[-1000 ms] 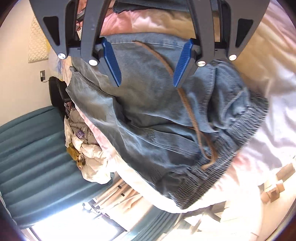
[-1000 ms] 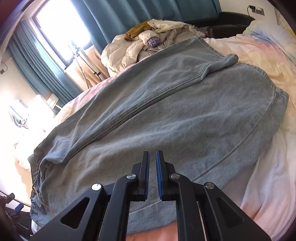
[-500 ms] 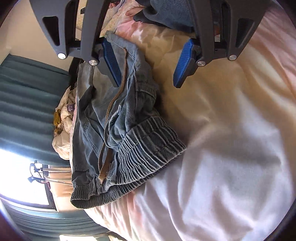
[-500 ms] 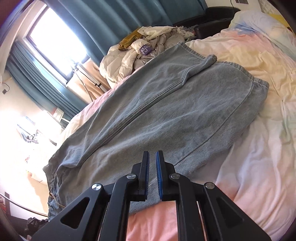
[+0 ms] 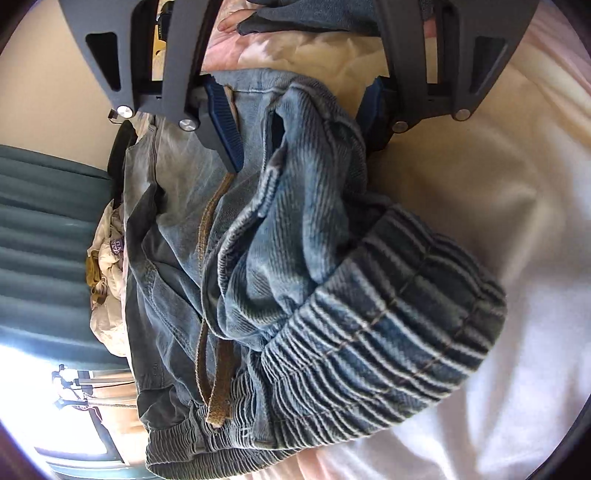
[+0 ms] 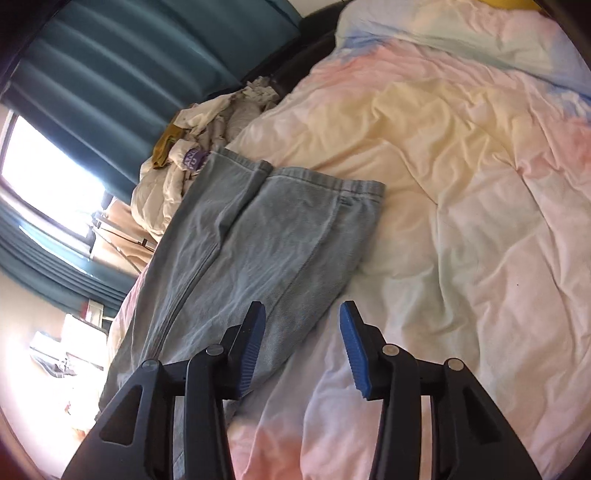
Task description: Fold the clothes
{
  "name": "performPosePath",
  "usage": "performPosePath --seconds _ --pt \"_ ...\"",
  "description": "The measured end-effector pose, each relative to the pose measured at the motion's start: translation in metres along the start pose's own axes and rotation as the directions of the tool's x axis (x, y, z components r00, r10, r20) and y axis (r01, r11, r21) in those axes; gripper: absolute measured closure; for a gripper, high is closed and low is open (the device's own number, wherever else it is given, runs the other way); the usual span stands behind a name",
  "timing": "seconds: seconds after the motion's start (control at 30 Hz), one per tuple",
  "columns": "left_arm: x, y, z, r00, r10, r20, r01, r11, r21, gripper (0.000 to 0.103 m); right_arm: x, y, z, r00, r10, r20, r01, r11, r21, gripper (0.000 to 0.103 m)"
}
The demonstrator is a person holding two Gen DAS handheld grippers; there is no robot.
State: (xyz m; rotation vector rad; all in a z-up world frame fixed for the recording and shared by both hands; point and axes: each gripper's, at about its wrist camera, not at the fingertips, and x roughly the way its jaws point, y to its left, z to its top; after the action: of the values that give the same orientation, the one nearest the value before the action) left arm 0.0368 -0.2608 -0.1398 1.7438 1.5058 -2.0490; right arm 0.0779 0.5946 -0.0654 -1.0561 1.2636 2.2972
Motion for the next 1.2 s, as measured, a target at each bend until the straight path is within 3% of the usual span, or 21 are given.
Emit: performPosePath --seconds 0.13,0.27,0.4,0.53,0.6,0.67,0.77,0.9,1.0,1.2 --pt "0.005 -0.003 0.005 1.000 0.002 0.015 -0.002 1.000 -0.003 0.047 0.042 -0.036 0.014 0.996 0.048 -0.074 -0.037 0.990 0.138 0.061" --pt "0.005 0.002 0.007 0.999 -0.026 0.036 0.028 0.999 -0.035 0.055 0.080 -0.051 0.021 0.994 0.066 -0.087 -0.048 0.981 0.187 0.061" --pt "0.008 0.010 0.011 0.997 -0.060 0.056 0.064 0.995 -0.075 0.070 0.106 -0.046 0.026 0.994 0.087 -0.058 -0.077 0.983 0.165 0.061" --pt "0.012 0.011 0.016 0.995 -0.069 0.074 0.075 0.993 -0.087 0.086 0.127 -0.035 0.024 0.999 0.019 -0.039 -0.015 0.995 0.098 0.061" --pt "0.012 0.010 0.018 0.995 -0.070 0.076 0.077 0.993 -0.090 0.089 0.129 -0.028 0.024 1.000 -0.013 -0.017 0.014 0.998 0.063 0.064" --pt "0.008 0.011 0.017 0.992 -0.087 0.087 0.095 0.991 -0.095 0.092 0.124 -0.023 0.027 1.000 -0.022 0.008 0.022 0.998 0.054 0.089" --pt "0.000 0.014 0.014 0.987 -0.128 0.095 0.140 0.982 -0.126 0.095 0.110 -0.009 0.033 0.997 -0.071 0.031 0.071 0.997 0.024 0.098" --pt "-0.026 0.004 0.010 0.981 -0.156 0.115 0.166 0.982 -0.088 0.097 0.071 0.017 0.046 0.997 -0.044 0.068 0.044 0.999 0.002 0.100" --pt "-0.057 -0.016 0.002 0.975 -0.161 0.155 0.162 0.987 0.008 0.098 0.034 0.044 0.055 0.995 -0.001 0.095 0.004 1.000 -0.029 0.100" --pt "-0.096 -0.032 -0.002 0.951 -0.267 0.154 0.256 0.963 0.088 0.098 -0.031 0.085 0.063 0.986 0.059 0.158 -0.045 0.995 -0.088 0.100"
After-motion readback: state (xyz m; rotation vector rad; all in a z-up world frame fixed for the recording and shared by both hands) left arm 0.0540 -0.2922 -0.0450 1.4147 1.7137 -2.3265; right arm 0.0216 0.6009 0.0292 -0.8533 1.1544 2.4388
